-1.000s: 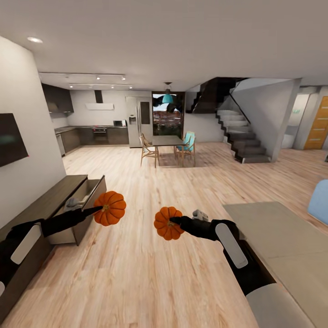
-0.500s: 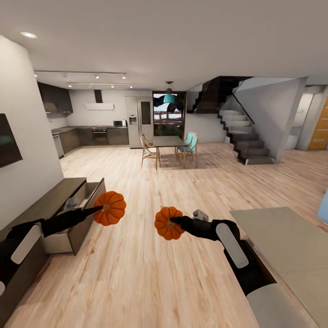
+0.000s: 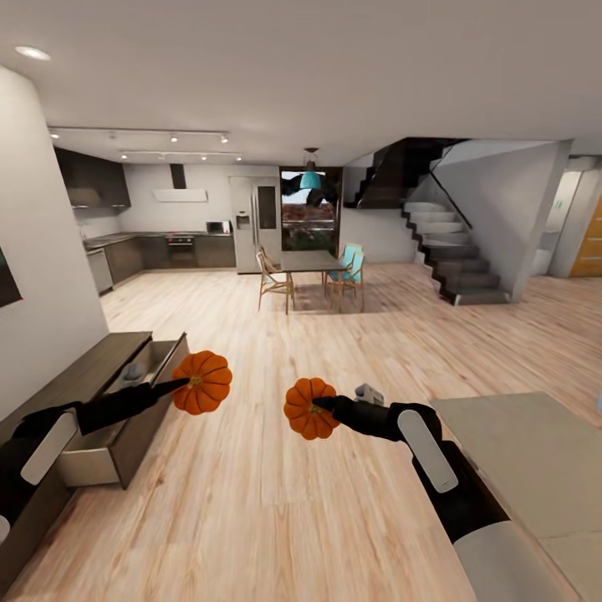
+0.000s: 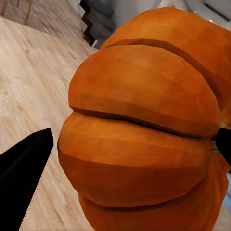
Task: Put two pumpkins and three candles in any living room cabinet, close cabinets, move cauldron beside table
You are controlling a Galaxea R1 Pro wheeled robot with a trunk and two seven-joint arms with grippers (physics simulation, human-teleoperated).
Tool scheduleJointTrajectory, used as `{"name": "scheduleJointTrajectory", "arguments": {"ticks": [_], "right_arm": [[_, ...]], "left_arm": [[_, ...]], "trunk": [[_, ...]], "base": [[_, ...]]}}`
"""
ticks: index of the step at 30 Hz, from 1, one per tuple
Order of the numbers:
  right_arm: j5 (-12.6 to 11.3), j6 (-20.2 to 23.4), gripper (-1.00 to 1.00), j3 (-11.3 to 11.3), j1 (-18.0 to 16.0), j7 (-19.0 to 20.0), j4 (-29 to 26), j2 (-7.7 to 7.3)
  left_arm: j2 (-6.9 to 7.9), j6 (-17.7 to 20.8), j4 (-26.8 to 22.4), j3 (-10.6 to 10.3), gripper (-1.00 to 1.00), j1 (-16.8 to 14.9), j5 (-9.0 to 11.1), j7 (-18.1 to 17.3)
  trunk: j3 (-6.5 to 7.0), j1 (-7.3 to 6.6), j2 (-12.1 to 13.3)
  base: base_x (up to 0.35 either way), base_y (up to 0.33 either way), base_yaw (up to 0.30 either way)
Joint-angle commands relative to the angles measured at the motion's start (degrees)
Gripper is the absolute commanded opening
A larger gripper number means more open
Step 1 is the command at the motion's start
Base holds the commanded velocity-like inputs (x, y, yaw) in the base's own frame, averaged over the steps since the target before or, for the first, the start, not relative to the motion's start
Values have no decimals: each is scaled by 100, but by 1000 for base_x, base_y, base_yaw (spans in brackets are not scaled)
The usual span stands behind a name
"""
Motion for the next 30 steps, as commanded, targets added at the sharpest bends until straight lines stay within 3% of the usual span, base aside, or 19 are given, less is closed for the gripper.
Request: {"name": "scheduleJointTrajectory", "arguments": {"ticks": [1, 14, 30], "right_arm": [[-105, 1, -100, 0, -3, 31, -8, -14], [-106, 25, -100, -31, 14, 278, -55, -43], [-111, 13, -100, -32, 23, 321, -77, -49]], "left_arm": [[1, 55, 0, -16, -100, -5, 92, -1], [-4, 55, -14, -48, -100, -5, 91, 71], [-4, 61, -64, -56, -100, -5, 81, 76]], "trunk": [[-1, 5, -6], [-1, 5, -6], [-1, 5, -6]], "base": [[338, 0, 0], [338, 0, 0], [338, 0, 0]]}}
